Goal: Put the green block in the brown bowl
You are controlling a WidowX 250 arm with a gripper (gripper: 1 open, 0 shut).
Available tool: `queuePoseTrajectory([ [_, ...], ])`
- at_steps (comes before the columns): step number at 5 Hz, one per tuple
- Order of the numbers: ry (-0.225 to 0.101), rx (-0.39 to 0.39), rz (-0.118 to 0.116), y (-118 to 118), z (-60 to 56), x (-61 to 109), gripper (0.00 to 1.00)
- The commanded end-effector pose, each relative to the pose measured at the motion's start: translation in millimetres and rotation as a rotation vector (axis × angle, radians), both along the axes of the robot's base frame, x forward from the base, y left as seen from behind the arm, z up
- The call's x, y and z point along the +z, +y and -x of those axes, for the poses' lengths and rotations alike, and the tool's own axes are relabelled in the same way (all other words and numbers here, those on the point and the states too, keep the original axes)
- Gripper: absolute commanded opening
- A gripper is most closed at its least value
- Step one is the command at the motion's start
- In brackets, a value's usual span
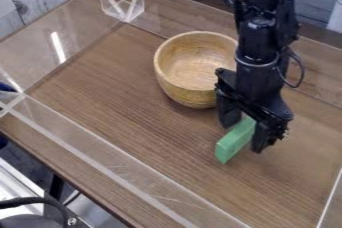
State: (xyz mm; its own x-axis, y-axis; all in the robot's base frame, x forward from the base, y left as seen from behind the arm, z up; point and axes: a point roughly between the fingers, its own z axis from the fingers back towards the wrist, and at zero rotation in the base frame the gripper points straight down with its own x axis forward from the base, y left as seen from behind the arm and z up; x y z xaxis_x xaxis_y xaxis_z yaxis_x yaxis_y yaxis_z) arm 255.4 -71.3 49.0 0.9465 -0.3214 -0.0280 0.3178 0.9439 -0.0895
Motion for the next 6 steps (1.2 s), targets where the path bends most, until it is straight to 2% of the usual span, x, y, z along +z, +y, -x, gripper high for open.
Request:
queuePoseTrajectory([
  [1,-0.081,0.006,0.018,0,-7.2,22.3,1.0],
  [3,-0.059,0.009,0.014,1,-10.1,9.4,1.0],
  [4,-0.061,0.012,0.013,1,-11.3,8.2,0.0],
  [5,-0.082,0.011,0.018,0,-13.5,18.1,0.0],
  [6,-0.094,0.009,0.022,-1,-15.3,20.6,0.0],
])
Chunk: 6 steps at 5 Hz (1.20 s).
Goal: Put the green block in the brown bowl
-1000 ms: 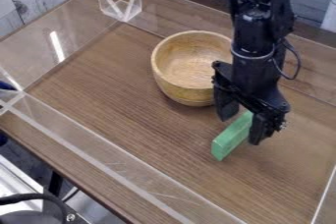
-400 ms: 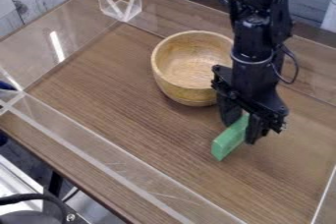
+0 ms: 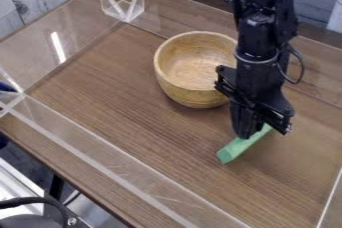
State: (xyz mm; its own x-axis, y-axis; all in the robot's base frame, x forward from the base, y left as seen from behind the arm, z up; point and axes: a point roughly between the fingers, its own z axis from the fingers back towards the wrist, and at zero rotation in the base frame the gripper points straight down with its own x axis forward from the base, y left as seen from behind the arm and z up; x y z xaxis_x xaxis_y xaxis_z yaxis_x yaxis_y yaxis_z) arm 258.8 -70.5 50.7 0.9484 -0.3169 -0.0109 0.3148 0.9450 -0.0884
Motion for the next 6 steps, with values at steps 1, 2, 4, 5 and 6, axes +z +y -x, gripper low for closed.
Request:
queuePoseTrajectory([
  [1,-0.087,0.003,0.02,-1.9,-13.2,20.2,0.0],
  [2,-0.095,0.002,0.022,-2.4,-14.5,21.1,0.0],
  [4,-0.114,-0.001,0.027,-3.1,-18.0,22.7,0.0],
  [5,-0.122,-0.001,0.028,-3.5,-20.0,22.7,0.0],
  [6,-0.119,-0.002,0.029,-4.1,-20.7,20.6,0.0],
])
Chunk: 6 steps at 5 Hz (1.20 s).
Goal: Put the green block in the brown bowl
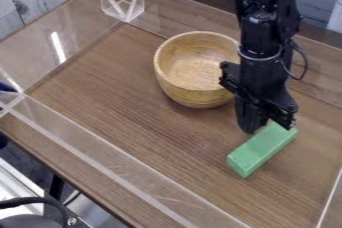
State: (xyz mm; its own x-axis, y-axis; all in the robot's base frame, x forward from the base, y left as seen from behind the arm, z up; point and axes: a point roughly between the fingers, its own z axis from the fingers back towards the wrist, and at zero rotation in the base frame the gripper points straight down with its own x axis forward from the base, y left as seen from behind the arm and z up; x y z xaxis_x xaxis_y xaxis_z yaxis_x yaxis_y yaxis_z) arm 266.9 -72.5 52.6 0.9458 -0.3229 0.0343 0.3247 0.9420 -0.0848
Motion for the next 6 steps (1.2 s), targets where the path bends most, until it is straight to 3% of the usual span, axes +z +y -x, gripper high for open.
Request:
queuePoseTrajectory([
  [1,-0.072,0.002,0.02,-3,-13.2,17.7,1.0],
  [3,-0.069,-0.005,0.021,-4,-13.8,17.0,1.0],
  [6,-0.031,-0.044,0.02,-10,-7.5,-11.6,1.0],
])
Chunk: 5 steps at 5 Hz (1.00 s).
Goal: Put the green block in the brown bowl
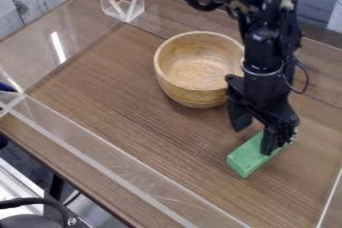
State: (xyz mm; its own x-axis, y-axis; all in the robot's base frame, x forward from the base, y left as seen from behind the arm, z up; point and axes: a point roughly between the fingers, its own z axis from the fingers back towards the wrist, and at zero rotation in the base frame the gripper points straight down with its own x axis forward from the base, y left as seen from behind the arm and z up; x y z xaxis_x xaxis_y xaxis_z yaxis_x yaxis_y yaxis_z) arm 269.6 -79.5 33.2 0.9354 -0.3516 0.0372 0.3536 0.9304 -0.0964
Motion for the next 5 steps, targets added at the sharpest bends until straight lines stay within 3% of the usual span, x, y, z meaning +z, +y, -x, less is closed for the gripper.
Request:
queuePoseTrajectory([
  [1,-0.017,-0.012,0.004,-3,-4.1,-0.7,1.0],
  [2,-0.008,-0.01,0.001,-3,-4.0,-4.5,1.0],
  [3,-0.011,-0.005,0.0,-2,-5.2,-5.5,0.0],
  [5,-0.037,0.009,0.001,1,-6.3,19.2,0.0],
])
